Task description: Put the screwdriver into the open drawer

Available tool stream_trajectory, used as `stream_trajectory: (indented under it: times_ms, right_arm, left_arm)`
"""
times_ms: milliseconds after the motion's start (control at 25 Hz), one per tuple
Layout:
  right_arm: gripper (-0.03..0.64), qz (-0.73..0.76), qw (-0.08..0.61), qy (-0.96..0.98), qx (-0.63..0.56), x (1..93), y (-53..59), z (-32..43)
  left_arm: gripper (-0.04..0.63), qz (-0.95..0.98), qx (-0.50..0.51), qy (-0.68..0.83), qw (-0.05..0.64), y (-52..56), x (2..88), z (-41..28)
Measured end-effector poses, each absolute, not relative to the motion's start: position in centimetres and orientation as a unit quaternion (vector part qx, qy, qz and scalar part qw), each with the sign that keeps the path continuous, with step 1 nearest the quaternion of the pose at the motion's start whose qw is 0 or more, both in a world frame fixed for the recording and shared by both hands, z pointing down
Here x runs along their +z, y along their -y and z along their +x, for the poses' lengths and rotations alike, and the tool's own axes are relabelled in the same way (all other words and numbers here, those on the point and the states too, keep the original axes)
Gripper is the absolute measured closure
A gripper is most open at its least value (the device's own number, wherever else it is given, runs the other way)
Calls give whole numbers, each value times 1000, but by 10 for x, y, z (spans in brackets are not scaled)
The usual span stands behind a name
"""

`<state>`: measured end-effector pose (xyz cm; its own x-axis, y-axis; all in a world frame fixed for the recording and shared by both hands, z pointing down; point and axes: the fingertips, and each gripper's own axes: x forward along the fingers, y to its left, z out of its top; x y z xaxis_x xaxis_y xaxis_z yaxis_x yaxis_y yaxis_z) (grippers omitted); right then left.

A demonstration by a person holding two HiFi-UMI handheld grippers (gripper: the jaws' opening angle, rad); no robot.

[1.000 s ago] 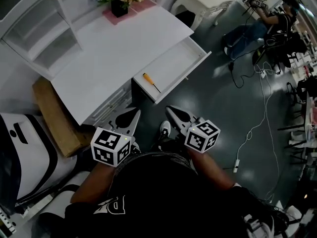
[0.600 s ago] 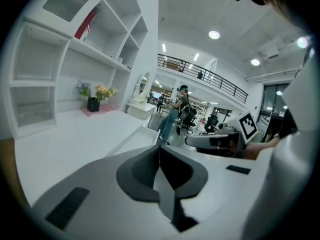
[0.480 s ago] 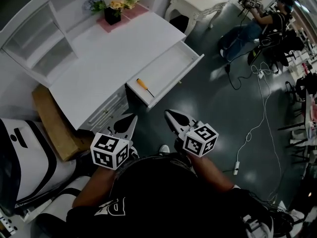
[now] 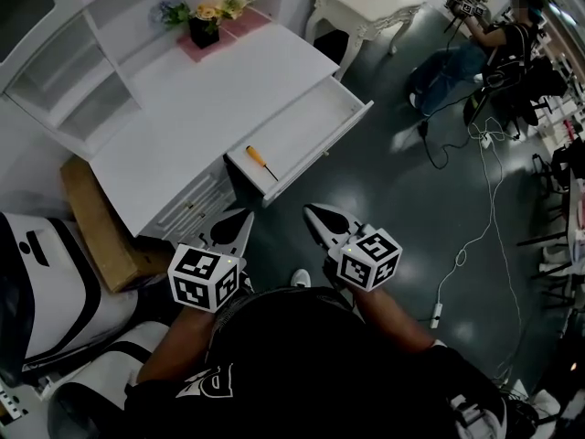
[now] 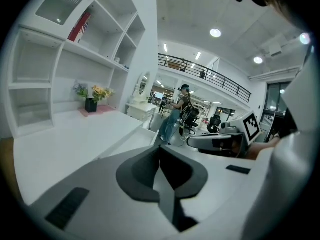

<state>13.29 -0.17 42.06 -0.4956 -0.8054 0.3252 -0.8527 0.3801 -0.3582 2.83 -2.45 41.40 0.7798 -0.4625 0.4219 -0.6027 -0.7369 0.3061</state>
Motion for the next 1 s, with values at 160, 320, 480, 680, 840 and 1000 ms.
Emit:
stream_trajectory:
  times_ms: [160, 320, 480, 680, 840, 1000]
  right_arm:
    - [609, 494, 48, 833, 246, 423, -4, 139]
    - [608, 489, 46, 833, 254, 430, -10, 141]
    - [609, 487, 41, 832, 262, 436, -13, 142]
    - [609, 484, 41, 834, 263, 435, -12, 142]
    - [609, 484, 41, 834, 261, 435, -11, 141]
    - [609, 483, 45, 834, 263, 436, -10, 141]
  left_arm:
    - [580, 916, 166, 293, 217, 17, 417, 36]
    - [580, 915, 173, 292, 217, 11, 419, 43]
    - [580, 914, 181, 291, 216, 7, 423, 45]
    - [580, 914, 180, 294, 214, 8, 421, 46]
    - [580, 915, 178, 292, 212, 9, 421, 47]
    - [580, 915, 179, 291, 213, 10, 421, 47]
